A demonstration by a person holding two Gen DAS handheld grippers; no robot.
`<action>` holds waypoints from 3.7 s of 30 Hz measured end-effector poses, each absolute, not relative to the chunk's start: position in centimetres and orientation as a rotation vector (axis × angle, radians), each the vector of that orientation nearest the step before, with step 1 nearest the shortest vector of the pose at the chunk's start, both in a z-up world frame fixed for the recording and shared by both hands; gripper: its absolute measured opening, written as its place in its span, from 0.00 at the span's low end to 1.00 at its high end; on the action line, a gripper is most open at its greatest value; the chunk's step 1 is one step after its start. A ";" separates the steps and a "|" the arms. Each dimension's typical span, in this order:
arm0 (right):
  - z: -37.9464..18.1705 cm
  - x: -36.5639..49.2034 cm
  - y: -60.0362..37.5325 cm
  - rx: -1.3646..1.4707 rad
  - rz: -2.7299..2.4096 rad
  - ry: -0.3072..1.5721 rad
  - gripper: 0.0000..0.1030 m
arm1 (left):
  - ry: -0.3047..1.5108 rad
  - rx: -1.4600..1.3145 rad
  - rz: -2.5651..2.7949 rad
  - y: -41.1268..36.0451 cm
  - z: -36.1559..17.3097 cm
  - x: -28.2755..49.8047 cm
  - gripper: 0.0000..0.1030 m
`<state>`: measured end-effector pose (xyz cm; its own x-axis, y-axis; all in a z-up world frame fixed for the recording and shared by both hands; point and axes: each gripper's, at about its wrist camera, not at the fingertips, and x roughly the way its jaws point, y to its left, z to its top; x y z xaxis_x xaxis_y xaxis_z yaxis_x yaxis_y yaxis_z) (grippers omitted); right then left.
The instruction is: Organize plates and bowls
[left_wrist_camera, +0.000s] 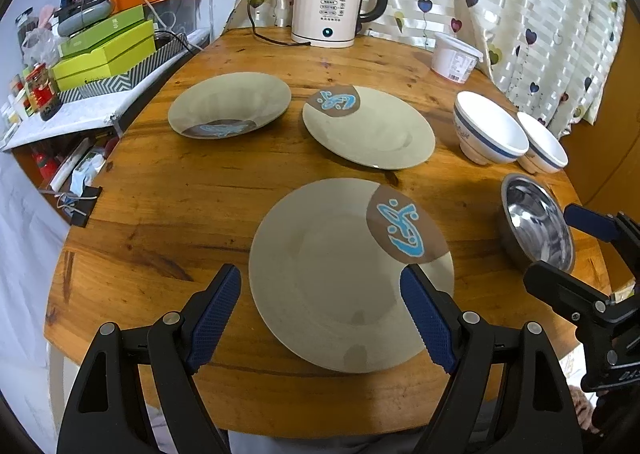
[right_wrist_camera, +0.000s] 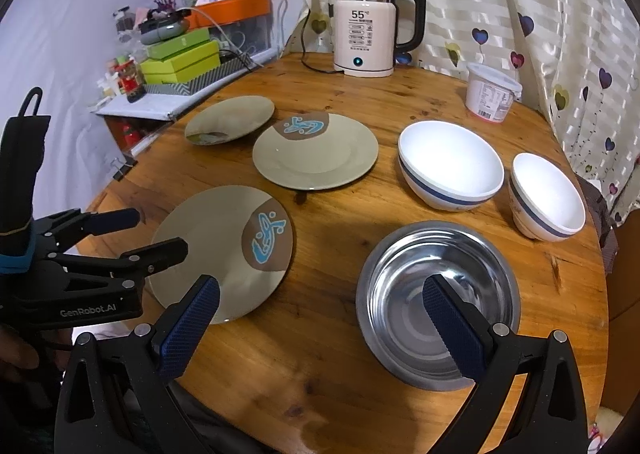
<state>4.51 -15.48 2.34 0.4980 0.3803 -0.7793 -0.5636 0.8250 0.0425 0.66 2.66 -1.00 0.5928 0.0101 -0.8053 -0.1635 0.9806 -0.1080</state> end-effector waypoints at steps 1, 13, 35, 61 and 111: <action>2.4 4.6 -15.4 -0.231 0.578 0.881 1.00 | 0.924 -0.186 0.106 3.0 -0.9 0.7 0.80; 3.1 7.3 -12.0 -0.244 0.633 0.880 0.99 | 0.892 -0.294 0.190 7.8 -0.7 1.7 0.80; 2.6 14.1 -3.3 -0.245 0.732 0.946 0.74 | 0.851 -0.391 0.285 15.9 -1.2 5.8 0.71; -1.8 24.1 5.4 -0.234 0.768 1.077 0.47 | 0.865 -0.518 0.268 21.1 -4.4 11.9 0.48; 0.9 19.6 2.0 -0.193 0.760 1.057 0.21 | 0.828 -0.474 0.219 17.7 -0.4 8.1 0.26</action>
